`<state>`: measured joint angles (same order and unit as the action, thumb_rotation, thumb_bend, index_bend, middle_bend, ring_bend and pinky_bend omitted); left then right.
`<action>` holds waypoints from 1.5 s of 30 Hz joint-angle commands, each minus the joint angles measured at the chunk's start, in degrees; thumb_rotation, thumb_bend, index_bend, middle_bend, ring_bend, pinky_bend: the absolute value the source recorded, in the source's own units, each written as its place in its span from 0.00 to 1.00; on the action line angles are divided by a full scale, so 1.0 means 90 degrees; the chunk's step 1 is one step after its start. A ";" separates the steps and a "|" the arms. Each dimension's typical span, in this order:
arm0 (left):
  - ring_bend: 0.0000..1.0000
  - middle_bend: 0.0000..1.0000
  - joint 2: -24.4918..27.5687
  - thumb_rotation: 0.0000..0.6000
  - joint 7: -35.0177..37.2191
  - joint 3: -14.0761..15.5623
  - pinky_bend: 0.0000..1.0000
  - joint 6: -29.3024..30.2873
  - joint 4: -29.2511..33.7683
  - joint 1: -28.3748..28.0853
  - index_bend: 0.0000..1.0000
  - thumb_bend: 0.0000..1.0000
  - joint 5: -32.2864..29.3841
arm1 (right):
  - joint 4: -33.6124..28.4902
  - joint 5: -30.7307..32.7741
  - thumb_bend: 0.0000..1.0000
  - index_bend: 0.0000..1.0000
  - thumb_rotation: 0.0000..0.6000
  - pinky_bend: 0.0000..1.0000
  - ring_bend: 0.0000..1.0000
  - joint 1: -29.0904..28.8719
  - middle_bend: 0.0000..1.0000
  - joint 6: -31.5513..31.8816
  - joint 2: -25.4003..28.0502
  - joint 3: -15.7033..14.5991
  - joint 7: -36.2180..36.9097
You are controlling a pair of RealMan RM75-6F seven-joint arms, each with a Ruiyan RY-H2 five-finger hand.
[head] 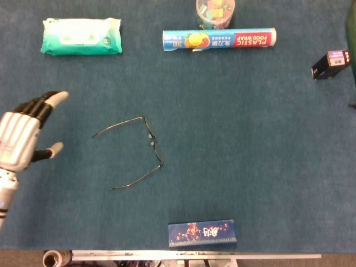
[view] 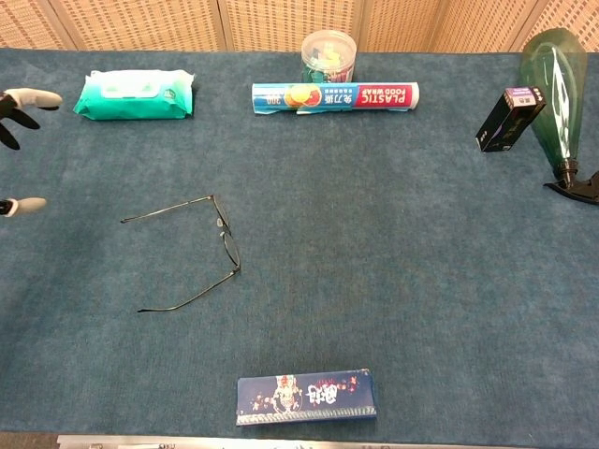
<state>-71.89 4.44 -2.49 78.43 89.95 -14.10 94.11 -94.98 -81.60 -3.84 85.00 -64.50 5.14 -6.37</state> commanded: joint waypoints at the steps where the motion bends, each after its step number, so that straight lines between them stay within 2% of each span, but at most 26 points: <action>1: 0.25 0.19 -0.0215 1.00 0.0058 -0.0087 0.36 -0.0252 0.0013 -0.0265 0.15 0.02 0.0020 | 0.0009 0.0036 0.04 0.15 1.00 0.45 0.21 0.0009 0.18 0.0014 0.0042 0.0030 0.0034; 8: 0.20 0.16 -0.0592 1.00 0.0018 -0.0152 0.26 -0.0396 0.0052 -0.0611 0.15 0.02 0.0160 | 0.0015 0.0034 0.04 0.15 1.00 0.45 0.21 0.0009 0.18 0.0042 0.0046 0.0069 0.0106; 12: 0.11 0.14 -0.0805 1.00 -0.0011 -0.0218 0.20 -0.0367 -0.0018 -0.0760 0.14 0.00 0.0219 | 0.0026 0.0043 0.04 0.15 1.00 0.45 0.21 0.0003 0.18 0.0033 0.0041 0.0080 0.0115; 17: 0.03 0.07 -0.1183 1.00 0.0146 -0.0275 0.13 -0.0182 -0.0437 -0.0988 0.13 0.00 0.0498 | 0.0036 0.0102 0.04 0.15 1.00 0.45 0.21 -0.0026 0.18 -0.0007 0.0034 0.0119 0.0085; 23: 0.00 0.00 -0.1580 1.00 0.0281 -0.0236 0.11 -0.0202 -0.0927 -0.1305 0.11 0.00 0.0754 | 0.0007 0.0095 0.04 0.15 1.00 0.45 0.21 -0.0036 0.18 0.0016 0.0015 0.0140 0.0048; 28: 0.00 0.00 -0.1868 1.00 0.0354 -0.0212 0.11 -0.0275 -0.1200 -0.1507 0.10 0.00 0.0762 | 0.0009 0.0122 0.04 0.15 1.00 0.45 0.21 -0.0007 0.18 0.0051 0.0030 0.0149 0.0062; 45: 0.00 0.00 -0.2354 1.00 -0.0114 -0.0097 0.11 -0.0762 -0.1248 -0.1875 0.09 0.00 0.0424 | 0.0076 0.0110 0.04 0.15 1.00 0.45 0.21 0.0088 0.18 0.0166 0.0055 0.0153 0.0250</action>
<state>-92.89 3.51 -3.38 71.73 78.77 -30.79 98.08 -94.29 -80.60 -3.06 86.48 -64.01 6.51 -4.13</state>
